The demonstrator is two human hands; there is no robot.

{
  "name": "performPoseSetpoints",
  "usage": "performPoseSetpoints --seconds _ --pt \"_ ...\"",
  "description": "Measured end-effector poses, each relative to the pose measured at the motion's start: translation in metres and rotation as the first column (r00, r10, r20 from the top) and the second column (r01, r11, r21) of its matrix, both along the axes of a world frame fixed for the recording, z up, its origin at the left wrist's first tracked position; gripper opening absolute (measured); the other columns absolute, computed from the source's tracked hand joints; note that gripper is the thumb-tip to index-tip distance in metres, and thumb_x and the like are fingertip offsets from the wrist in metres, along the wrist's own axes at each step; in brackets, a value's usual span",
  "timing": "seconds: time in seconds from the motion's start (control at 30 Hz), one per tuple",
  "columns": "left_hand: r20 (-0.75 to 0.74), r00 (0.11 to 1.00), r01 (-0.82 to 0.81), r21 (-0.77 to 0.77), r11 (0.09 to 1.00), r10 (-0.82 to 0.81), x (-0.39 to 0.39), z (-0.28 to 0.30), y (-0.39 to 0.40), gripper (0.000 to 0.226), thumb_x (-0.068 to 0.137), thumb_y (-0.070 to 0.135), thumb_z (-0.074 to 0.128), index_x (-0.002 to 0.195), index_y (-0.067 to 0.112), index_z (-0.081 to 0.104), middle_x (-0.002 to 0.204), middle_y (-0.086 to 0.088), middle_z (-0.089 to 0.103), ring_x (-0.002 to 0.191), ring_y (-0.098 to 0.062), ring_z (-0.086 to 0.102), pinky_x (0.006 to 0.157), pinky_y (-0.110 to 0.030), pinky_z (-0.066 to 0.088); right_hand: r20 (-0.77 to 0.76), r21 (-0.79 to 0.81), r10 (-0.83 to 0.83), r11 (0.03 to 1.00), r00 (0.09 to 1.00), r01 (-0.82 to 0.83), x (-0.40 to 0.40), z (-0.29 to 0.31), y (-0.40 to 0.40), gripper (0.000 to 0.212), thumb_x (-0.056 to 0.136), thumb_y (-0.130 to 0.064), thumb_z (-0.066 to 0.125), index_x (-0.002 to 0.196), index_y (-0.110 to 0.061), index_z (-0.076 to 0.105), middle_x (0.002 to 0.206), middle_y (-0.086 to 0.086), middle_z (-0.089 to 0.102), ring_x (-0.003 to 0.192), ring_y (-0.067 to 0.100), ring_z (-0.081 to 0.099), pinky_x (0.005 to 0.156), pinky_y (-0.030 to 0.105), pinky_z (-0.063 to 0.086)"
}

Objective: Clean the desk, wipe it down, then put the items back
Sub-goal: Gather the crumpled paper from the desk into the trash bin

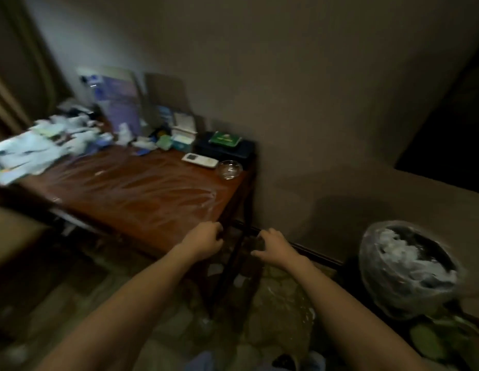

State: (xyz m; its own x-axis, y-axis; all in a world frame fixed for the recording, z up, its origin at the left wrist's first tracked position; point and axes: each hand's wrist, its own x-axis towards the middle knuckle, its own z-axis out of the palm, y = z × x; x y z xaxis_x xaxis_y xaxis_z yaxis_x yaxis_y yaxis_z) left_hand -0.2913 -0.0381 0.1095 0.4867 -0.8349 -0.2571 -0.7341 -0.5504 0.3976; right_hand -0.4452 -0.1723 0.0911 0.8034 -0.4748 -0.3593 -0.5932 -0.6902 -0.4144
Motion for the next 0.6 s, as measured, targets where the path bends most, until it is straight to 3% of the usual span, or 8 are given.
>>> performPoseSetpoints --seconds 0.17,0.3,0.6 --pt "0.106 0.966 -0.242 0.053 0.969 0.235 0.037 0.010 0.154 0.032 0.090 0.023 0.052 0.120 0.012 0.055 0.120 -0.006 0.056 0.108 -0.023 0.055 0.088 -0.033 0.048 0.003 -0.005 0.240 0.971 0.971 -0.240 0.071 0.002 0.131 0.050 0.089 -0.039 0.060 0.130 -0.013 0.045 0.131 0.008 0.042 0.122 0.025 0.039 0.098 0.034 0.039" --pt "0.098 0.928 -0.367 0.070 0.927 0.360 0.062 0.014 0.244 0.033 0.089 0.022 0.052 0.119 0.010 0.056 0.118 -0.007 0.056 0.107 -0.023 0.056 0.087 -0.034 0.049 0.054 -0.002 0.378 0.926 0.924 -0.378 0.108 0.013 0.201 0.046 0.090 -0.041 0.058 0.127 -0.016 0.047 0.126 0.006 0.043 0.114 0.022 0.042 0.092 0.031 0.042" --pt "0.055 0.842 -0.539 0.015 0.842 0.537 0.094 -0.002 0.340 0.036 0.089 0.022 0.051 0.123 0.013 0.055 0.120 -0.008 0.056 0.108 -0.023 0.055 0.088 -0.034 0.048 -0.027 -0.055 0.560 0.826 0.828 -0.560 0.190 0.023 0.265 0.048 0.094 -0.038 0.054 0.133 -0.011 0.043 0.132 0.010 0.040 0.120 0.025 0.039 0.092 0.031 0.038"
